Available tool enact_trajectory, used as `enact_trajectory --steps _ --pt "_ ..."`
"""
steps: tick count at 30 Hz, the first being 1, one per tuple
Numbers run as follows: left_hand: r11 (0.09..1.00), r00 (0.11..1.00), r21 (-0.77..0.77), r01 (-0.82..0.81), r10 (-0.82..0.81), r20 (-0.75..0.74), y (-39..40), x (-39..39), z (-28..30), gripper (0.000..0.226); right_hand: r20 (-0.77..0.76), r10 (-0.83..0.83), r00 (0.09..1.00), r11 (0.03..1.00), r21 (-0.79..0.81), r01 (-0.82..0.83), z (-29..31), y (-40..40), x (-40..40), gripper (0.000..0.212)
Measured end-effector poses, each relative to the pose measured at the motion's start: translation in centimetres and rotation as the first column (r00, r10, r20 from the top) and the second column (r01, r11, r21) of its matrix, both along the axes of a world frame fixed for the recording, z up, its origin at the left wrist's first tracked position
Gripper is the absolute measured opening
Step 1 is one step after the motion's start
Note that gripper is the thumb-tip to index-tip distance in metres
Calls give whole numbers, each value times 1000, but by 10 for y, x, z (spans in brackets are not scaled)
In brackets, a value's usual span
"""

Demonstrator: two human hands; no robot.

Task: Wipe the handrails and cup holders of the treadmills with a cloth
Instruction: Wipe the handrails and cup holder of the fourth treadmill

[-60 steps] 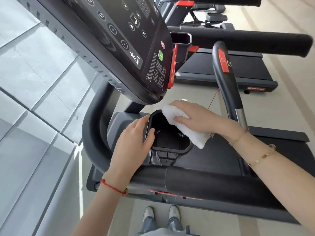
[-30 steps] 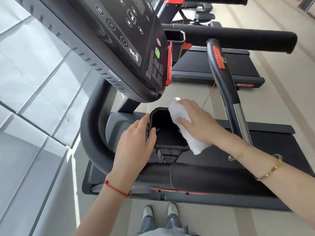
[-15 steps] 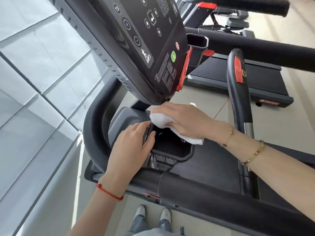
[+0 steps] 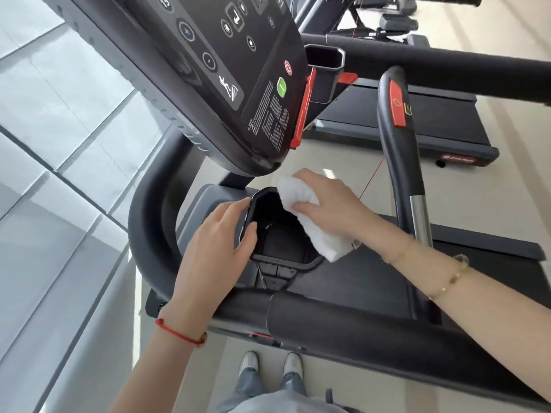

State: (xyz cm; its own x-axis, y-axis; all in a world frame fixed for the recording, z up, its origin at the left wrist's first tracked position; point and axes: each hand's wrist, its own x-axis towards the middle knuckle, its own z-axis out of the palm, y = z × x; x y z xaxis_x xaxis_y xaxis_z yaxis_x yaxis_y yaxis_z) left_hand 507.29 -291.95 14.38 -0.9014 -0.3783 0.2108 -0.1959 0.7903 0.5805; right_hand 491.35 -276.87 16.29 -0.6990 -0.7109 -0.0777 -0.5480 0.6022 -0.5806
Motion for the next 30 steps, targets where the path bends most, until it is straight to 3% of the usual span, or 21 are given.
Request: enact_trajectory --steps 2,7,11,15,22,26,30 --pt "1000 1000 6 20 -20 -5 -2 -1 -1 43 117 18 993 998 -69 -10 4 -2 -7 39" --pt "996 996 -3 88 -88 -2 -12 -10 0 47 327 -323 888 903 -175 393 -15 19 40 56" --pt "989 989 -27 149 -148 10 -19 -27 4 50 361 -361 860 868 -208 451 -21 22 68 68" --pt "968 967 15 251 -251 36 -23 -41 3 50 339 -365 867 902 -103 419 -3 14 44 58" --pt "955 957 56 290 -291 11 -26 -45 -2 46 505 -430 748 808 -155 568 -15 21 85 65" --pt "943 949 110 314 -313 -21 -26 -45 -4 47 369 -478 797 841 -69 536 -15 19 67 63" --pt "939 949 136 317 -314 -41 -26 -44 -6 47 249 -361 899 928 -2 373 -2 11 27 47"
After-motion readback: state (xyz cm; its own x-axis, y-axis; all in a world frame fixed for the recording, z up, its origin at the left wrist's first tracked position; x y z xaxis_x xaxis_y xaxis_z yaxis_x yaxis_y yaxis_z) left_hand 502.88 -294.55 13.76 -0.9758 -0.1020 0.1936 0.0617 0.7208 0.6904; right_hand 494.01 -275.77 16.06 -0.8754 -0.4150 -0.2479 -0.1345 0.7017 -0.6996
